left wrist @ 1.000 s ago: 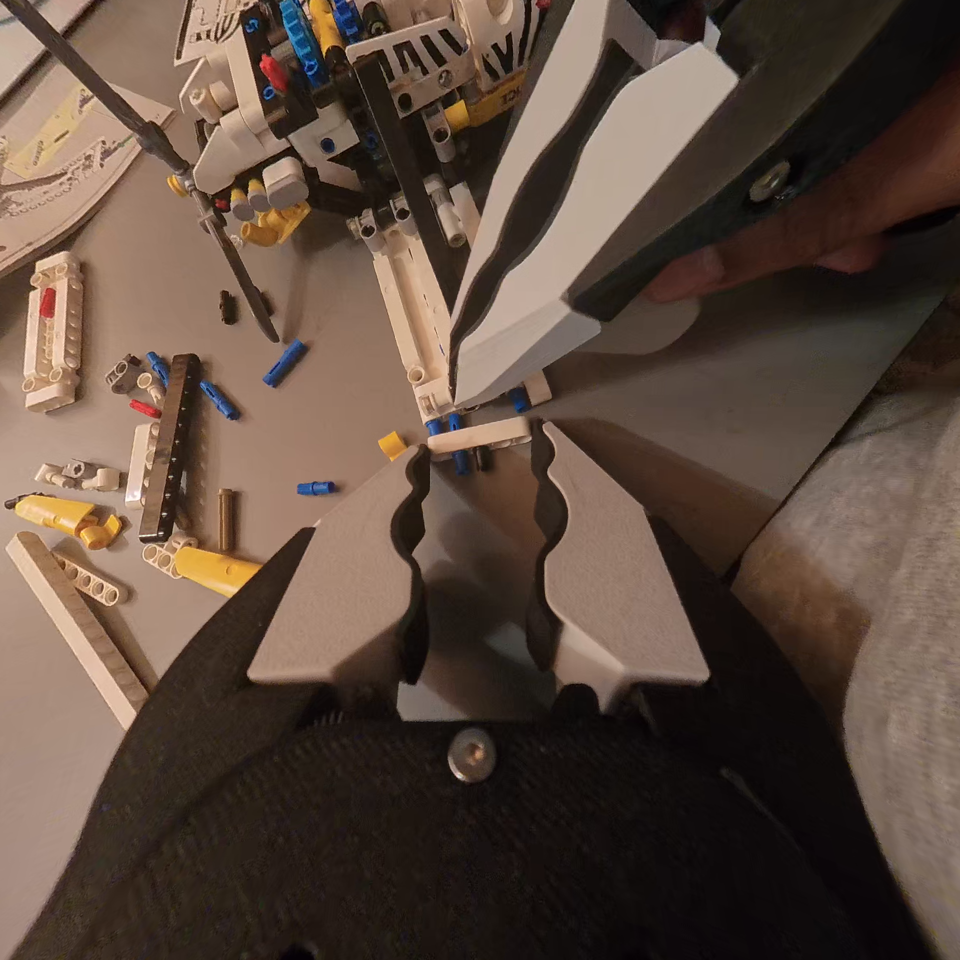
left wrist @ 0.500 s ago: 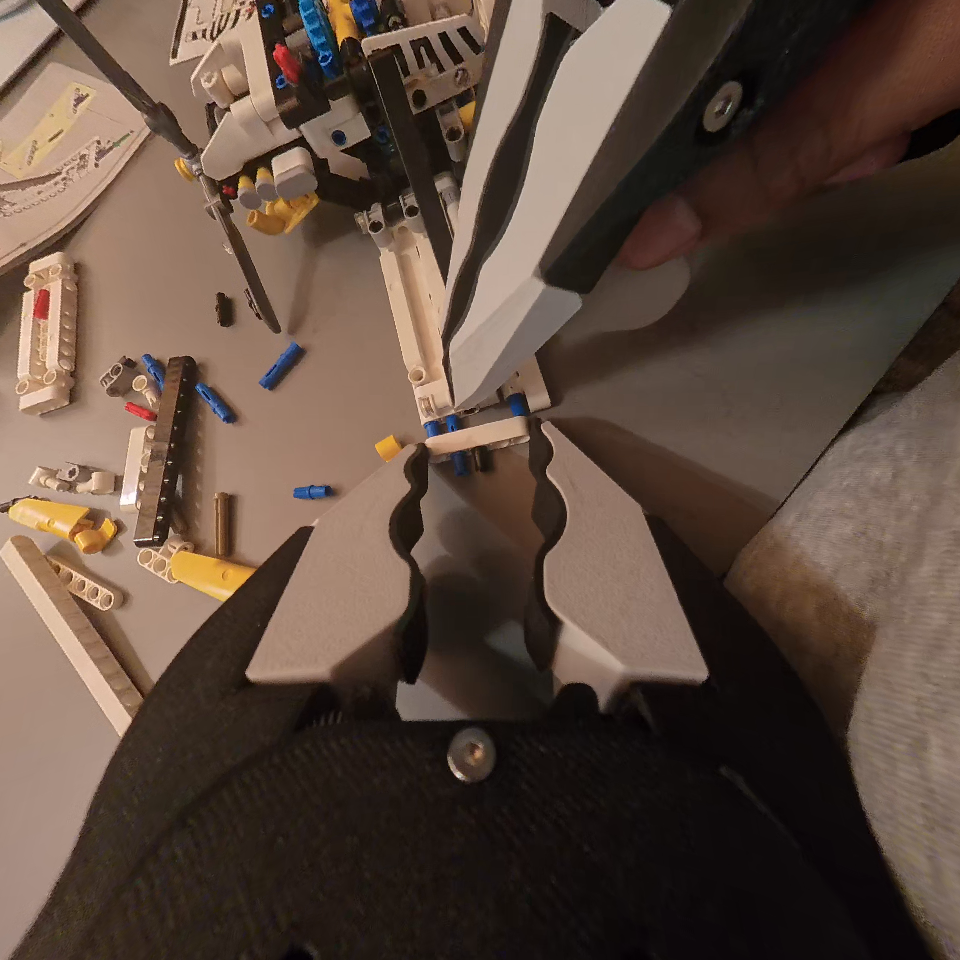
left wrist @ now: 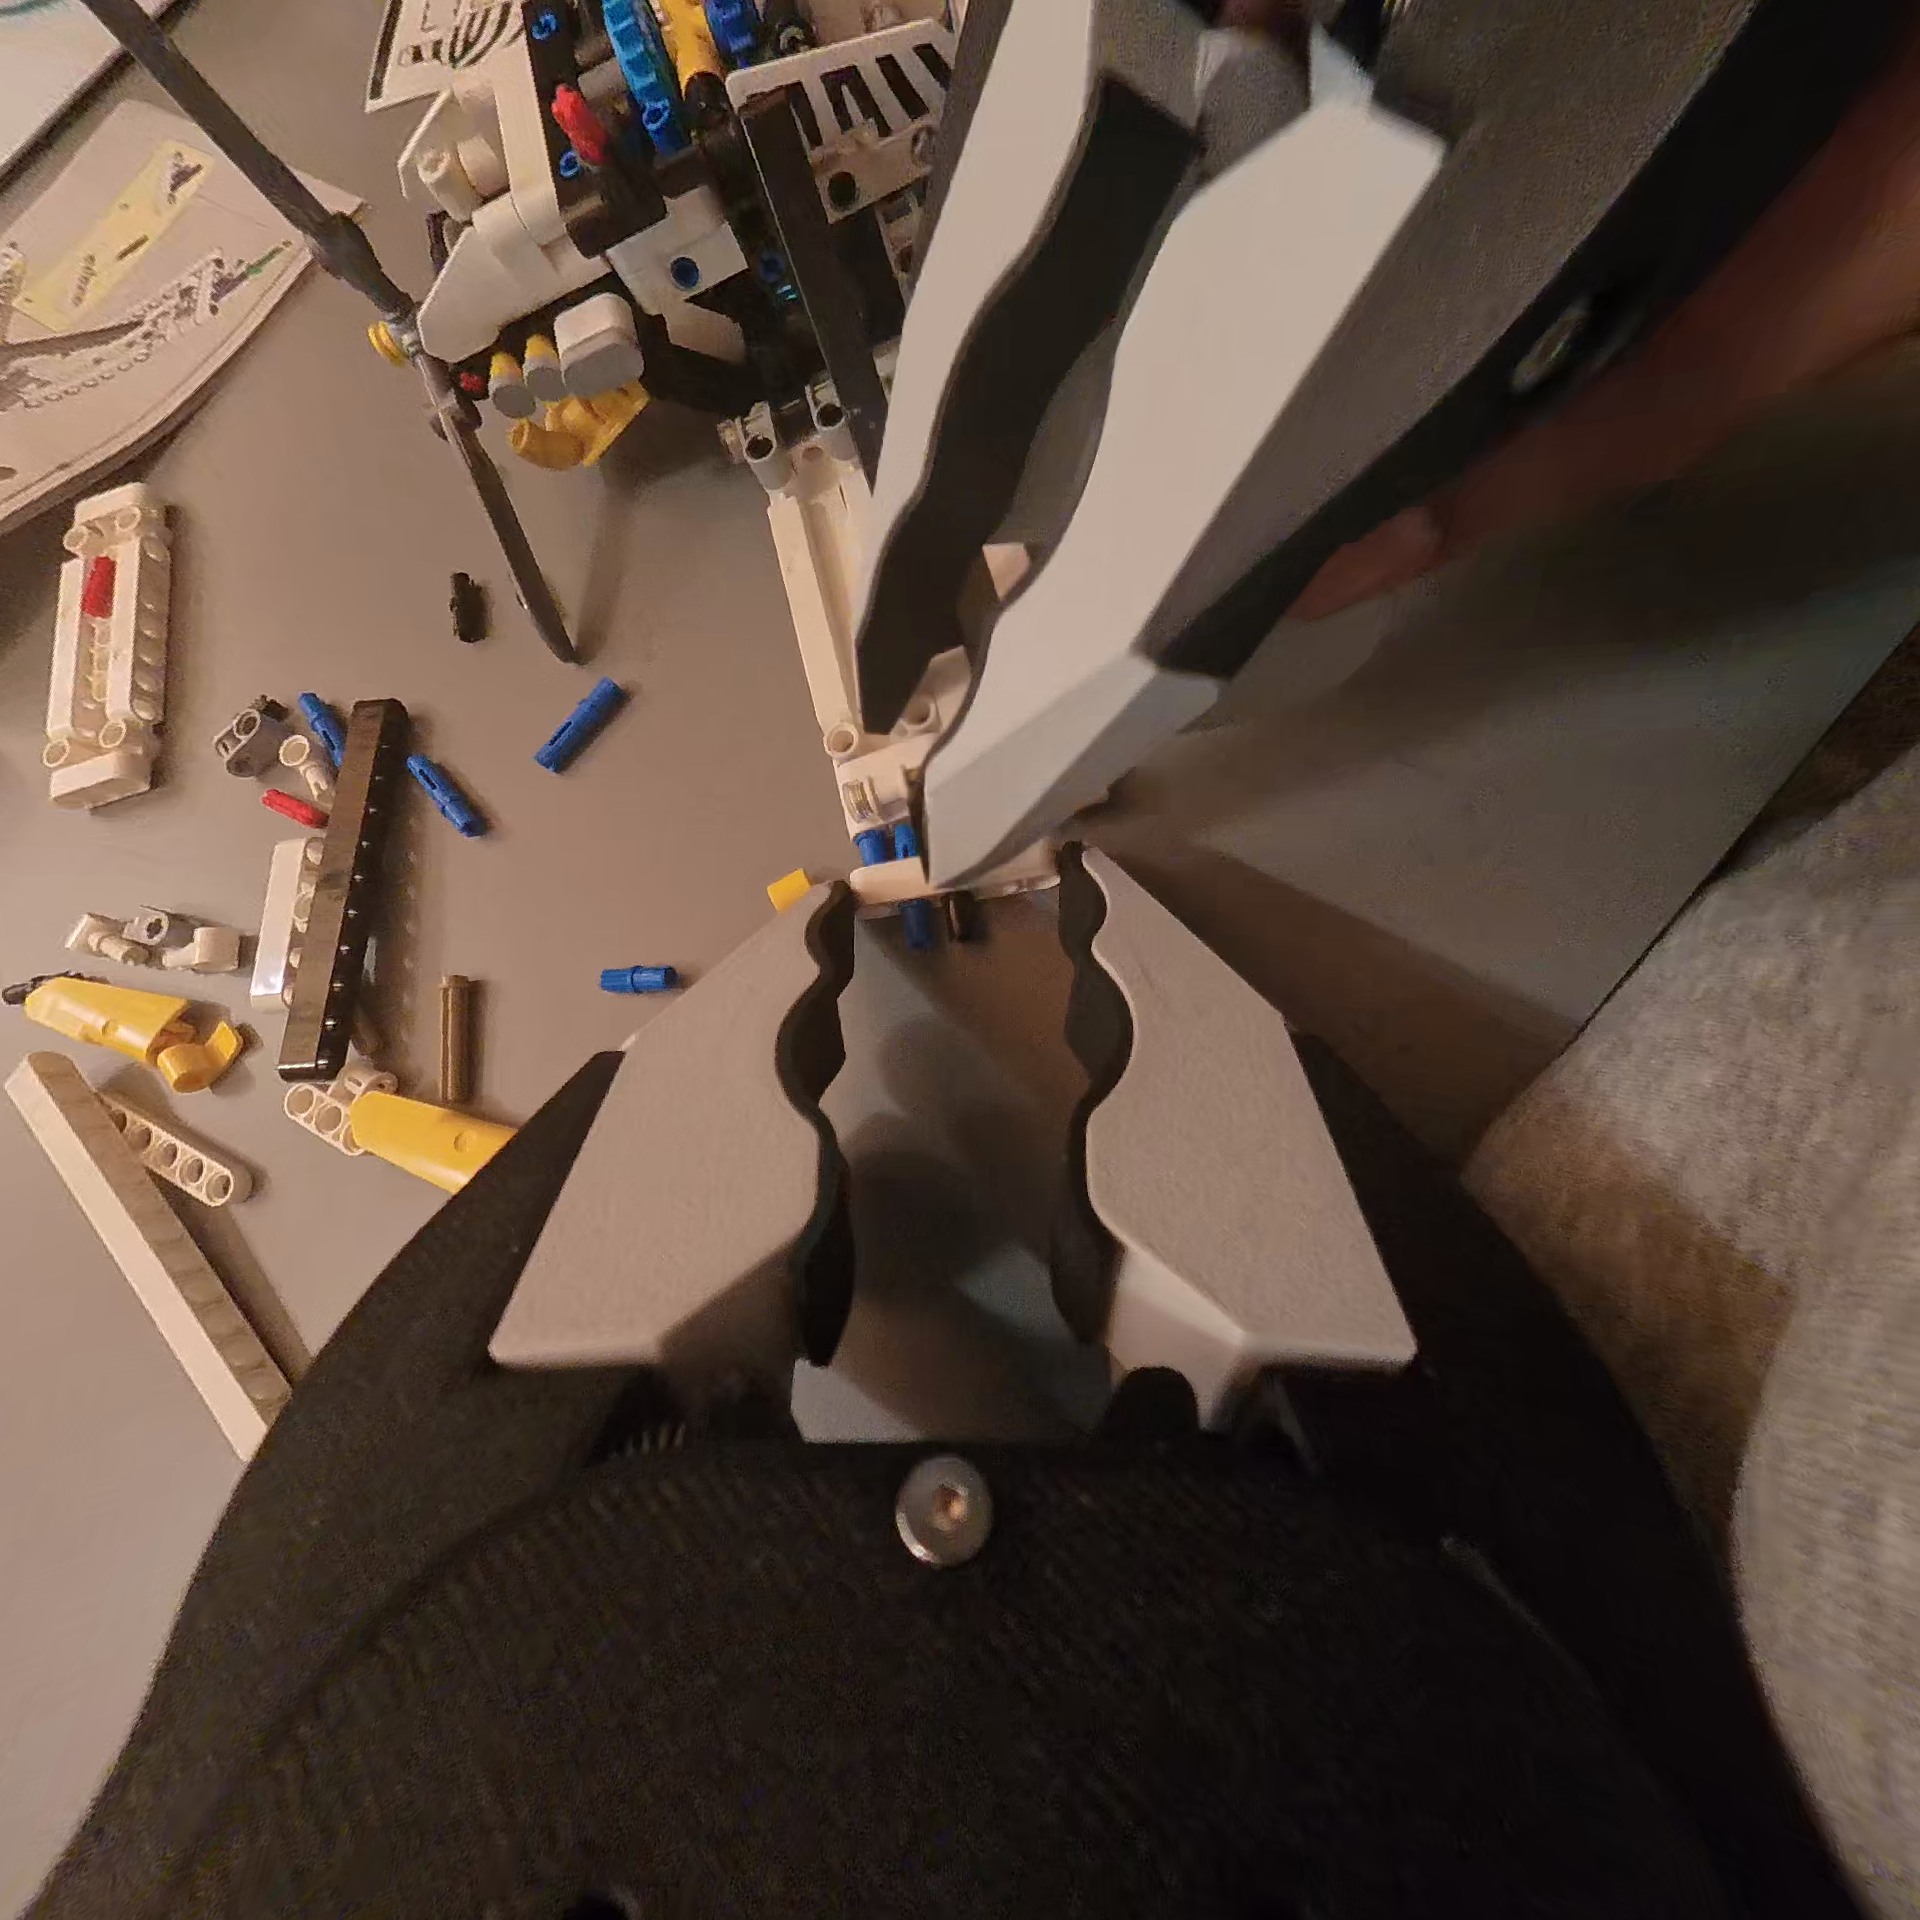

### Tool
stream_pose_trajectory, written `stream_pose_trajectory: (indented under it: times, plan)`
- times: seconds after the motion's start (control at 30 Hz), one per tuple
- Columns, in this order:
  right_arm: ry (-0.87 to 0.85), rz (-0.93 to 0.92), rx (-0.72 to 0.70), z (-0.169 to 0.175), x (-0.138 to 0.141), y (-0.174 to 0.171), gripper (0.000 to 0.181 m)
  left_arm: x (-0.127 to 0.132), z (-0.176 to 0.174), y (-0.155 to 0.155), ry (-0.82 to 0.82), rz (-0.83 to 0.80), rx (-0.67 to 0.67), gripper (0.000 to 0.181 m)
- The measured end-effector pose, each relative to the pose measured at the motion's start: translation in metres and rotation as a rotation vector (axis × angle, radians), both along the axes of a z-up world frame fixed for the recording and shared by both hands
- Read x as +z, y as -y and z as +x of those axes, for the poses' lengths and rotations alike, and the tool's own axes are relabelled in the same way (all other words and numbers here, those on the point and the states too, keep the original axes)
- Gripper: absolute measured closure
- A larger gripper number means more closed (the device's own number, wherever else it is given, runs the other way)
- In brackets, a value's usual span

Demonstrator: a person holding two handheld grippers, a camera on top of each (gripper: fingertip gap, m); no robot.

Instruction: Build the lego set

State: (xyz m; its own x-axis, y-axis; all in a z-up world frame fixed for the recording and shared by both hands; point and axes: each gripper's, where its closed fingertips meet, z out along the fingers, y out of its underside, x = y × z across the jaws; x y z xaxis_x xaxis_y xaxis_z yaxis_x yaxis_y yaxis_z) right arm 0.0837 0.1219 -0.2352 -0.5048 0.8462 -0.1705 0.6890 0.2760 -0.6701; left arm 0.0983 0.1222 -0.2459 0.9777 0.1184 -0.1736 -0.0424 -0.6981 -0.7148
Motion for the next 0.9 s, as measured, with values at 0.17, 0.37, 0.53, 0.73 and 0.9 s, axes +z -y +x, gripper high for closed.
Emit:
stream_pose_trajectory:
  times: [0.17,0.37,0.53,0.73,0.9]
  plan:
    - [0.027,0.056,0.031,-0.0006,-0.0038,0.0019,0.153,0.0,-0.0007,-0.0003,-0.004,-0.001,0.007,0.14]
    - [0.071,0.013,0.013,-0.0028,-0.005,-0.0029,0.166,-0.0001,-0.0012,-0.0003,-0.011,-0.002,0.012,0.141]
    - [0.075,-0.018,0.015,-0.0028,-0.0049,-0.0024,0.166,-0.0005,-0.0016,-0.0009,-0.005,-0.003,0.02,0.141]
    - [0.098,-0.031,0.016,-0.0025,-0.005,-0.0027,0.166,-0.0007,-0.0017,-0.0014,0.003,-0.003,0.024,0.141]
    - [0.087,0.022,0.024,-0.0025,-0.0054,-0.004,0.166,-0.0004,-0.0016,-0.0029,0.01,-0.001,0.034,0.142]
